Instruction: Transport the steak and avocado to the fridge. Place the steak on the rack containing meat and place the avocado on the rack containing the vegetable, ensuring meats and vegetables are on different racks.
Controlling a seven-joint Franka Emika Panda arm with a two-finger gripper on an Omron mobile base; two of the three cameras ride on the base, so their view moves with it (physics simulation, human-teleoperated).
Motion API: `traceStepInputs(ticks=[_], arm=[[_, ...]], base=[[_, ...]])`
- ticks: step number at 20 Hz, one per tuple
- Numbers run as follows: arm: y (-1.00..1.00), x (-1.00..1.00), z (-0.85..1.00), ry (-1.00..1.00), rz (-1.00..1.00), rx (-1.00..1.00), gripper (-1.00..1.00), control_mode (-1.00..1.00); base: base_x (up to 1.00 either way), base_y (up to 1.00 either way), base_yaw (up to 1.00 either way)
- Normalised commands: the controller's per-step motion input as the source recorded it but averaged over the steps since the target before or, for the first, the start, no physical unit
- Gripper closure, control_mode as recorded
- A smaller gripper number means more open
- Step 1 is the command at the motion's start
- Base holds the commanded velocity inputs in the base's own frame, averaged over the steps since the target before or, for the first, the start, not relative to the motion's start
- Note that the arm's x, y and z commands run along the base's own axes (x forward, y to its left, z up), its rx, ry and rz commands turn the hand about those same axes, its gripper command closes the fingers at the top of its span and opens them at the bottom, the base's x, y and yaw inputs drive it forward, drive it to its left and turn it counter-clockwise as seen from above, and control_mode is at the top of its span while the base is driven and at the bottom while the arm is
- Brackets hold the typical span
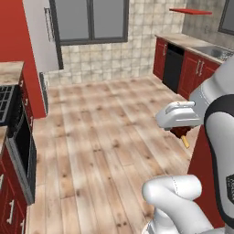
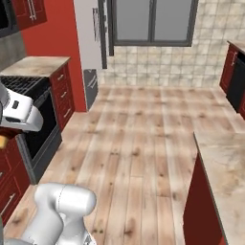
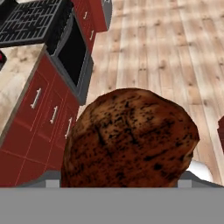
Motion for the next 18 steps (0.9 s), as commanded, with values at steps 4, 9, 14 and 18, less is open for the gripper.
traceStepInputs(ticks=[4,9,14,18], arm=[[0.0,0.0,0.0,0.0,0.0,0.0,1.0,1.0],[0.0,0.0,0.0,0.0,0.0,0.0,1.0,1.0],[0.0,0.0,0.0,0.0,0.0,0.0,1.0,1.0],[0.0,0.0,0.0,0.0,0.0,0.0,1.0,1.0]], base=[[1.0,-0.02,0.0],[1.0,-0.16,0.06],[1.0,-0.31,0.13],[1.0,-0.35,0.16]])
